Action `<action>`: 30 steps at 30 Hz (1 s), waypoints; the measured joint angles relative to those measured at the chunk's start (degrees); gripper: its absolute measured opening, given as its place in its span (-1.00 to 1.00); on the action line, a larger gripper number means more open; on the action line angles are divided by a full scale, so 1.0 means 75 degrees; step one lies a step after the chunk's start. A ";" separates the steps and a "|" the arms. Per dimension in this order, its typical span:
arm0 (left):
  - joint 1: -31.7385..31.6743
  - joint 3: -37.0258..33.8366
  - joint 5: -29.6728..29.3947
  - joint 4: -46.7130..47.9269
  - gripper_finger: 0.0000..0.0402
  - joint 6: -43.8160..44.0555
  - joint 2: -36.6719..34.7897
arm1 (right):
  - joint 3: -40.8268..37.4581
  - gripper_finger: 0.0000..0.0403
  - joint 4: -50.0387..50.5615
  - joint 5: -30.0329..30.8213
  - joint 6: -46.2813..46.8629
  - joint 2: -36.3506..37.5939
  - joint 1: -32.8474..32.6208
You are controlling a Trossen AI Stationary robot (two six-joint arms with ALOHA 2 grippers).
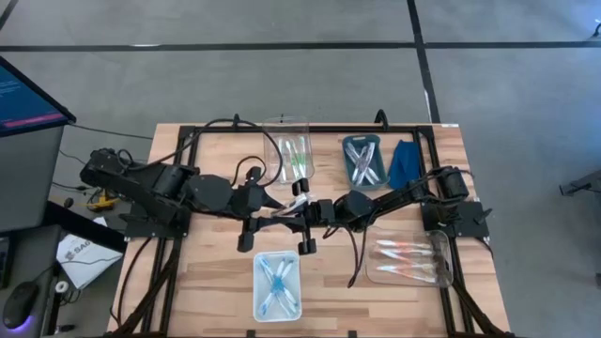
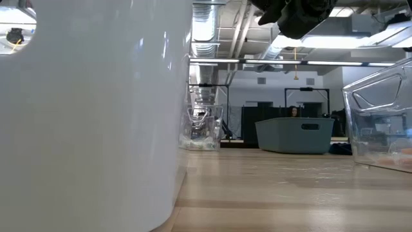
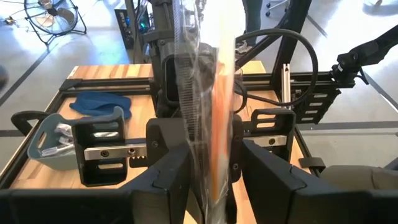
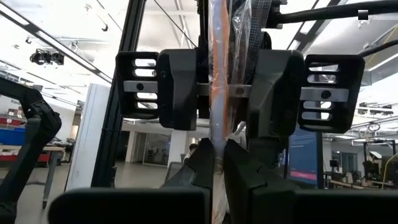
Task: Pick & Place Toothbrushes
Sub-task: Put the orange toothbrush into the bottom transparent bin
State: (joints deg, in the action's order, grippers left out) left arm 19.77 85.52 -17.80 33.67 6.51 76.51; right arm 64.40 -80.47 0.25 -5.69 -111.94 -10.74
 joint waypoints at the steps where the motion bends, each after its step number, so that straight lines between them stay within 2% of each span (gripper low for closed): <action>1: -0.0001 0.0000 0.0002 -0.0001 -0.35 -0.0001 0.0000 | 0.0000 -0.96 0.0003 0.0003 0.0000 0.0000 0.0005; 6: -0.0003 0.0000 0.0000 -0.0020 -0.36 0.0024 0.0000 | 0.0000 -0.96 0.0012 0.0003 0.0023 0.0000 0.0005; 9: -0.0003 0.0000 0.0000 -0.0017 -0.43 0.0028 -0.0003 | 0.0000 -0.96 0.0012 0.0001 0.0023 0.0000 0.0002; 19: -0.0003 0.0000 0.0134 0.0113 -0.90 0.0174 -0.0006 | 0.0000 -0.95 0.0060 0.0006 -0.0003 0.0000 -0.0001; 26: -0.0006 0.0000 0.0224 0.0132 -0.90 0.0261 -0.0006 | 0.0006 -0.65 0.0176 0.0001 -0.0061 0.0000 0.0003; 30: -0.0006 0.0000 0.0224 0.0164 -0.90 0.0277 -0.0021 | 0.0006 -0.55 0.0515 -0.0003 0.0054 0.0003 0.0069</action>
State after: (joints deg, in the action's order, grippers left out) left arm 19.73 85.52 -16.12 34.90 8.59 76.35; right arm 64.45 -76.60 0.23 -5.29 -111.92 -10.22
